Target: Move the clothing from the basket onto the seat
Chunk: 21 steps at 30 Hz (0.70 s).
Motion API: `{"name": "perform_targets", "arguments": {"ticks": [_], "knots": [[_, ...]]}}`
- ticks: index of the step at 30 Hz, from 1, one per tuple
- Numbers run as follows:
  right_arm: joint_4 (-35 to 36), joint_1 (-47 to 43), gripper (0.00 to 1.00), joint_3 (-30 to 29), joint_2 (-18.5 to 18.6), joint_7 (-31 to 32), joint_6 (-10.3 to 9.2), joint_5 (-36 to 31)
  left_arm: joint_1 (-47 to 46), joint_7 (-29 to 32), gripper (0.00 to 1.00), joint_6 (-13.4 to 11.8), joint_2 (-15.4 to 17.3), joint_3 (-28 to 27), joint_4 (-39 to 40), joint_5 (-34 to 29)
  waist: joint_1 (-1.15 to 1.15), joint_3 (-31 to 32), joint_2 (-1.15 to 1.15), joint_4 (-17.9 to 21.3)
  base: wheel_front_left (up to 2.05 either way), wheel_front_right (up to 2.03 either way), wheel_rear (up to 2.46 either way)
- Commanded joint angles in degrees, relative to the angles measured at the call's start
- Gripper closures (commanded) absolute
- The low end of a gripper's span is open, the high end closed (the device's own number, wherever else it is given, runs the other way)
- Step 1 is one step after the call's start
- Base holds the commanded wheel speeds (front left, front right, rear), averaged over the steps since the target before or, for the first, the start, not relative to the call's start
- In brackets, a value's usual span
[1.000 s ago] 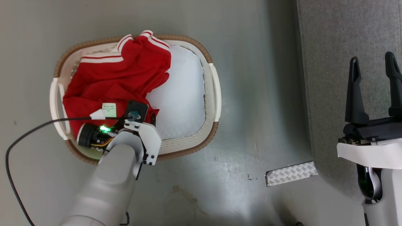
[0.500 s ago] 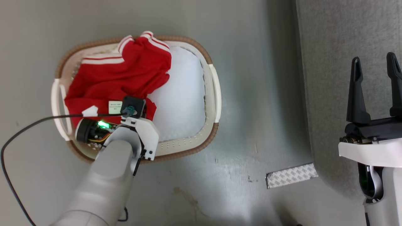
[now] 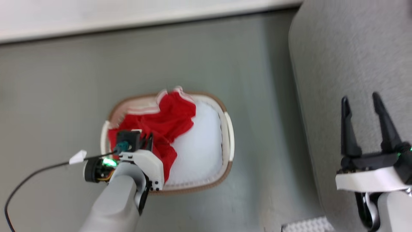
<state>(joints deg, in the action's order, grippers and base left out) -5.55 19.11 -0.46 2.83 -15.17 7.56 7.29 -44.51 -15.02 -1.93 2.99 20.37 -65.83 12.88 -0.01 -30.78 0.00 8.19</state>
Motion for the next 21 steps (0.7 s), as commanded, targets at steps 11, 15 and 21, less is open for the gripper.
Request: {"name": "perform_targets", "arguments": {"ticks": [11, 15, 21], "knots": [[-3.1, -8.8, 0.0, 1.37, 0.11, 0.04, -0.15, 1.24, 12.23, -0.11, 1.0, -0.03, 2.23, -2.89, 18.88, 3.57, 0.01, 21.46, 0.0, -2.97, 0.0, 0.0, 0.0], [-3.86, -11.2, 0.0, 2.68, 0.12, 0.05, -0.15, 1.71, 15.83, 1.57, 1.0, -0.42, 3.71, -3.12, 27.42, 4.29, 0.01, 25.48, 0.0, -2.86, 0.0, 0.0, 0.0], [-4.32, -13.96, 0.0, 4.85, 0.11, 0.04, -0.15, 2.62, 21.74, 7.18, 1.0, -1.66, 6.41, -3.51, 43.5, 4.86, 0.01, 30.24, 0.0, -1.96, 0.0, 0.0, 0.0]]}}
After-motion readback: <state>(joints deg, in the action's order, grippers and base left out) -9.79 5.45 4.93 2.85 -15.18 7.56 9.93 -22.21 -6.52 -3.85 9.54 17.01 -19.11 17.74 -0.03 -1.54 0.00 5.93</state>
